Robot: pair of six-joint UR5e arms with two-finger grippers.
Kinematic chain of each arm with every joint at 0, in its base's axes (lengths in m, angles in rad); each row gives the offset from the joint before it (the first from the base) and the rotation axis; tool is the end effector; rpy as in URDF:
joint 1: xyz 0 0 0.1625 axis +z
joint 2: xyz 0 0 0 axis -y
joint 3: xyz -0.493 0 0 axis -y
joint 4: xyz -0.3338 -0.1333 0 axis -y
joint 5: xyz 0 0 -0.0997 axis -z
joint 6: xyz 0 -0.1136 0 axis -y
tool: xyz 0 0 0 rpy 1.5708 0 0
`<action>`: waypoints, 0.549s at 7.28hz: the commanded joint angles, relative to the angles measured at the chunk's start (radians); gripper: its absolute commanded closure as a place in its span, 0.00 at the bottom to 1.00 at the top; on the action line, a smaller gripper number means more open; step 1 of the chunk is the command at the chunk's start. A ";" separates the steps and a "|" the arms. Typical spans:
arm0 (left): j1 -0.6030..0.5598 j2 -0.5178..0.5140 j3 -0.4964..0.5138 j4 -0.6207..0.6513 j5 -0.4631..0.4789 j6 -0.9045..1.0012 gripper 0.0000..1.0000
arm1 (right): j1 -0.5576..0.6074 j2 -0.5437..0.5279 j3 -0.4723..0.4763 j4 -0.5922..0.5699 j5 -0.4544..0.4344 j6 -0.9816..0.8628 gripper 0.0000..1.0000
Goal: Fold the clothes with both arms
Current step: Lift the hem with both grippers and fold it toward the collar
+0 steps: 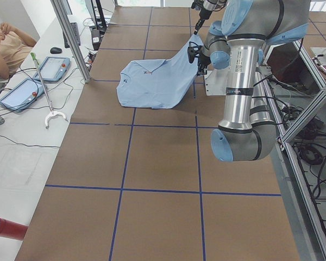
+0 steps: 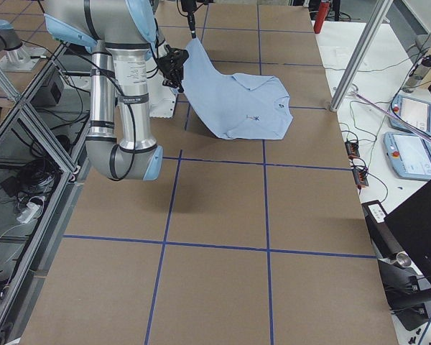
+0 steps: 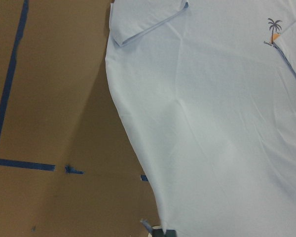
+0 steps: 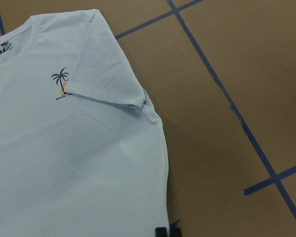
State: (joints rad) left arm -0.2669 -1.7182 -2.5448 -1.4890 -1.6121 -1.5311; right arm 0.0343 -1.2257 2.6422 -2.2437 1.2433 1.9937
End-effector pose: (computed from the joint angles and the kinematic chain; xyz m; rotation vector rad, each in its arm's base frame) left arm 0.3189 -0.2205 0.3210 0.1218 1.0346 -0.1848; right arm -0.3582 -0.1822 0.3083 0.1662 -0.7935 0.5540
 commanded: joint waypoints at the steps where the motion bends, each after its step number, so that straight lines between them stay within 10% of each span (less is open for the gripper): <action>1: -0.174 -0.184 0.165 0.062 -0.011 0.179 1.00 | 0.210 0.087 -0.121 0.013 0.067 -0.154 1.00; 4: -0.432 -0.337 0.453 0.044 -0.065 0.431 1.00 | 0.480 0.100 -0.423 0.308 0.200 -0.301 1.00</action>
State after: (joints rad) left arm -0.6030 -1.9826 -2.2204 -1.4355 -1.6659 -1.1897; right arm 0.4097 -1.1304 2.3585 -2.0811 1.3929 1.7534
